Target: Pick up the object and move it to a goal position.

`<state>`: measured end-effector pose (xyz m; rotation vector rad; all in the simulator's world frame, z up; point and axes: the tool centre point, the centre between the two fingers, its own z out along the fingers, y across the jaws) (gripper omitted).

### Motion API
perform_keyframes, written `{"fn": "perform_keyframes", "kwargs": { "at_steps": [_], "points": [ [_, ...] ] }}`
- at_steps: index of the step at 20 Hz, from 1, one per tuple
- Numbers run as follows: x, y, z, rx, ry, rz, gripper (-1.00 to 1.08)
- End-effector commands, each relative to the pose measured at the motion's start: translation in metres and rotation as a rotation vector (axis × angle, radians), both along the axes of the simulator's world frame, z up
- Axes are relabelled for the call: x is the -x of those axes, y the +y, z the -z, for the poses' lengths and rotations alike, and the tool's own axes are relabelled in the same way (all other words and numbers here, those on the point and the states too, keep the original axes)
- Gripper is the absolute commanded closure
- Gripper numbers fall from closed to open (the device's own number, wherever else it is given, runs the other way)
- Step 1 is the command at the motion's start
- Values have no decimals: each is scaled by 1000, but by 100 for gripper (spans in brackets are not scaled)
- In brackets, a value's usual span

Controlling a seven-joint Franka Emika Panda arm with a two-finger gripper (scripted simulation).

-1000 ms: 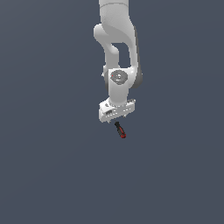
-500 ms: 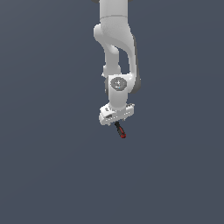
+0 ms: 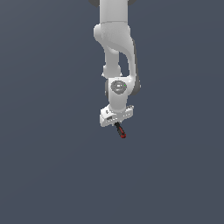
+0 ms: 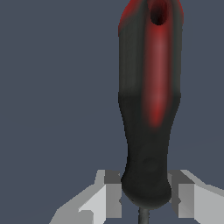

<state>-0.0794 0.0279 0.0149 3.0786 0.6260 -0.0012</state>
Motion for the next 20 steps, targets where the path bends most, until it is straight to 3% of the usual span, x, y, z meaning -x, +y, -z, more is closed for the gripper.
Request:
{"fn": "perform_keyframes", "kwargs": {
  "at_steps": [1, 11, 20],
  "points": [
    [0, 0, 0, 0, -1, 0, 108],
    [-3, -4, -4, 0, -1, 0, 108],
    [-26, -38, -37, 0, -1, 0, 108]
  ]
}}
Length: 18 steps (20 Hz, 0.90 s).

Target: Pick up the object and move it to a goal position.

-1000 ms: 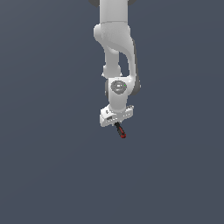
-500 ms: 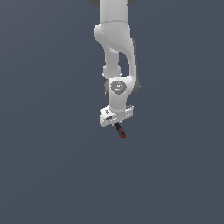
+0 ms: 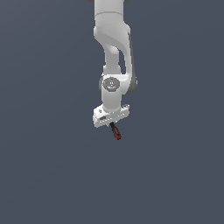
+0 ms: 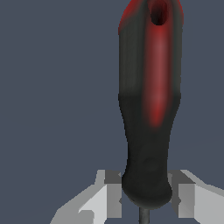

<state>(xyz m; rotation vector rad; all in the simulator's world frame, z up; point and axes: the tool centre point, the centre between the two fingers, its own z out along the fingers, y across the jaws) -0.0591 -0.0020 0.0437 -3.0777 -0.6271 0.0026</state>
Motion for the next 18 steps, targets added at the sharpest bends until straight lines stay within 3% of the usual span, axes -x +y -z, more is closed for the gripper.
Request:
{"fn": "perform_keyframes", "kwargs": {
  "at_steps": [1, 10, 18],
  "points": [
    [-10, -14, -14, 0, -2, 1, 108],
    [-49, -69, -67, -1, -2, 0, 108],
    [-69, -94, -91, 0, -2, 1, 108]
  ]
}}
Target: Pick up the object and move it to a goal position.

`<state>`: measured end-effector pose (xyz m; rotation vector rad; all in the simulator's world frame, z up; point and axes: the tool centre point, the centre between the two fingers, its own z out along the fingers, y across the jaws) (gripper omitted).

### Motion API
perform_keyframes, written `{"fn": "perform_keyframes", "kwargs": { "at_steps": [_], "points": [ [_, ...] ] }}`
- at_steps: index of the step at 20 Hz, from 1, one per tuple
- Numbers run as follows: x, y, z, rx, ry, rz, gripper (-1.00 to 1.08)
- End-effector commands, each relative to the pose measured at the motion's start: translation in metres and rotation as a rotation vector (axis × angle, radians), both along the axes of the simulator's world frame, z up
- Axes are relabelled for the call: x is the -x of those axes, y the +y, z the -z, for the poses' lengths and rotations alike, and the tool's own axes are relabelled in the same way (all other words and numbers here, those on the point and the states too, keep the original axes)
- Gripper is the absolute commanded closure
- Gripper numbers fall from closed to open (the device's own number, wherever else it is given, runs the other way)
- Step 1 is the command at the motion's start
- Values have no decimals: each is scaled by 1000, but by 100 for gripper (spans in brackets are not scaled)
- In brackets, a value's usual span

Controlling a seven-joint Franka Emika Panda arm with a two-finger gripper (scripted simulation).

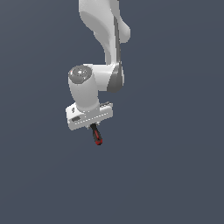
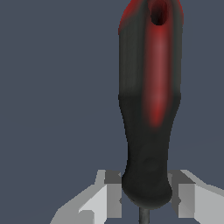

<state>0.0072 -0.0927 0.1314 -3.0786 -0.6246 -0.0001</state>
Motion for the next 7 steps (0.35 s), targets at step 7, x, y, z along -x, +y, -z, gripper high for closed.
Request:
{"fn": "perform_keyframes", "kwargs": {
  "at_steps": [7],
  "points": [
    [-6, -6, -6, 0, 0, -1, 108]
  ]
}}
